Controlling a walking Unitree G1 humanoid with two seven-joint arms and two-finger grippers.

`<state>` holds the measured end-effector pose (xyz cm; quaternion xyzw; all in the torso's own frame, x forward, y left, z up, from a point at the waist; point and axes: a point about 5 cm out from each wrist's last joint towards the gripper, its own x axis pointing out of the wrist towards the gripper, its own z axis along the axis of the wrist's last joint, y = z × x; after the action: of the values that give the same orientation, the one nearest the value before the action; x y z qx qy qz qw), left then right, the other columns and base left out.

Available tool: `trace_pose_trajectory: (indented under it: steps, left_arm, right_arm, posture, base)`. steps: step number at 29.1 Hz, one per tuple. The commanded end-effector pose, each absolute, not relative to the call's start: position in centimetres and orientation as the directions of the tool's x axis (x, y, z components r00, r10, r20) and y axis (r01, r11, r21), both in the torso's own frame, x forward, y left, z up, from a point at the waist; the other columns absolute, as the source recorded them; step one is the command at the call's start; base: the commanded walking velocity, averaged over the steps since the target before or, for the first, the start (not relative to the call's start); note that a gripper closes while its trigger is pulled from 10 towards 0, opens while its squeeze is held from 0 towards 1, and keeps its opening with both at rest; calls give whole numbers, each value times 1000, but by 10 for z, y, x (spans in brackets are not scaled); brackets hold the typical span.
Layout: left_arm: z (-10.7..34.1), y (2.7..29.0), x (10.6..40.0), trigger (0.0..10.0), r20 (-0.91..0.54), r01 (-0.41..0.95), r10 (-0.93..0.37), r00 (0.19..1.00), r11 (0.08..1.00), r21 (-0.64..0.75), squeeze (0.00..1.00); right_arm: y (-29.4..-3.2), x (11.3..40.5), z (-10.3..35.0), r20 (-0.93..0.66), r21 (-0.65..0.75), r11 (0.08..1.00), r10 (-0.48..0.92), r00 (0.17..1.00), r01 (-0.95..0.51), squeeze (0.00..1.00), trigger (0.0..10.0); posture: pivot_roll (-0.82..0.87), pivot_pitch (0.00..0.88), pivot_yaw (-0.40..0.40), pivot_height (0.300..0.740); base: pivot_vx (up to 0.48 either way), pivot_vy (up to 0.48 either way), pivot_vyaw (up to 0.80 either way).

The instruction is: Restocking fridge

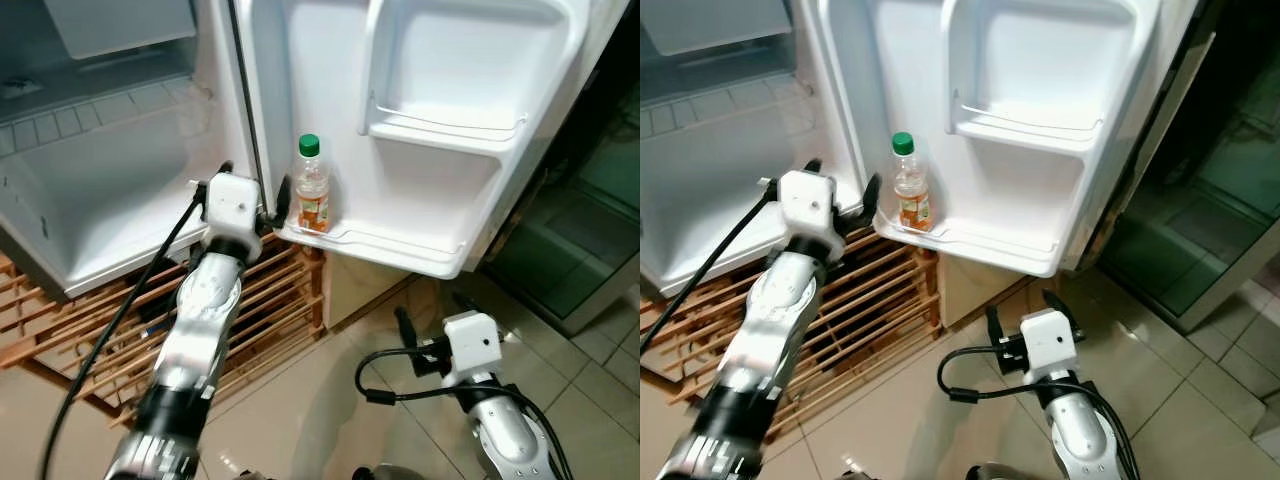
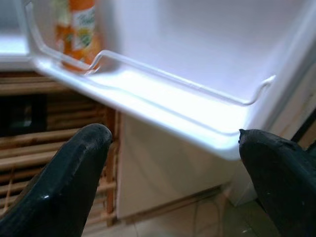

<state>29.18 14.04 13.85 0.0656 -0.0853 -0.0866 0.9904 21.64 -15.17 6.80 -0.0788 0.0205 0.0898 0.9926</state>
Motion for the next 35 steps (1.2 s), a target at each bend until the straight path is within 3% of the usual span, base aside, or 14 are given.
trace_pose_trajectory:
  steps: [1, 5, 12, 13, 20, 31, 35]
  left_arm:
    - [139, 141, 283, 10000, 155, 200, -219, 963, 971, 132, 0]
    - [107, 159, 248, 10000, 51, 222, -231, 972, 966, 135, 0]
    - [86, 165, 228, 10000, -21, 242, -242, 970, 963, 120, 0]
    - [79, 161, 226, 10000, -56, 238, -232, 971, 953, 185, 0]
    - [83, 144, 244, 10000, -23, 223, -222, 975, 967, 125, 0]
    - [86, 139, 258, 10000, 15, 231, -235, 972, 964, 133, 0]
    - [87, 140, 260, 10000, 28, 234, -241, 970, 962, 143, 0]
  right_arm:
    - [-157, 219, 67, -54, -121, 982, 138, 989, -144, 0, 10000]
    - [-164, 227, 65, -60, -97, 989, 108, 992, -114, 0, 10000]
    - [-170, 230, 63, -66, -96, 991, 85, 994, -91, 0, 10000]
    - [-173, 233, 63, -63, -98, 992, 74, 995, -80, 0, 10000]
    - [-178, 239, 59, -77, -98, 993, 52, 996, -60, 0, 10000]
    - [-180, 247, 63, -53, -137, 987, 78, 996, -85, 0, 10000]
    - [-172, 243, 58, -70, -123, 980, 146, 987, -154, 0, 10000]
  posture:
    - [-147, 0, 23, 740]
    - [-124, 0, 5, 740]
    - [-121, 0, -3, 740]
    - [-121, 0, -10, 740]
    - [-141, 0, -24, 740]
    - [-149, 0, -13, 740]
    - [-147, 0, -11, 740]
  base:
    - [0, 0, 0]
    - [0, 0, 0]
    - [0, 0, 0]
    - [0, 0, 0]
    - [0, -402, 456]
    - [0, -461, 791]
    - [0, -468, 788]
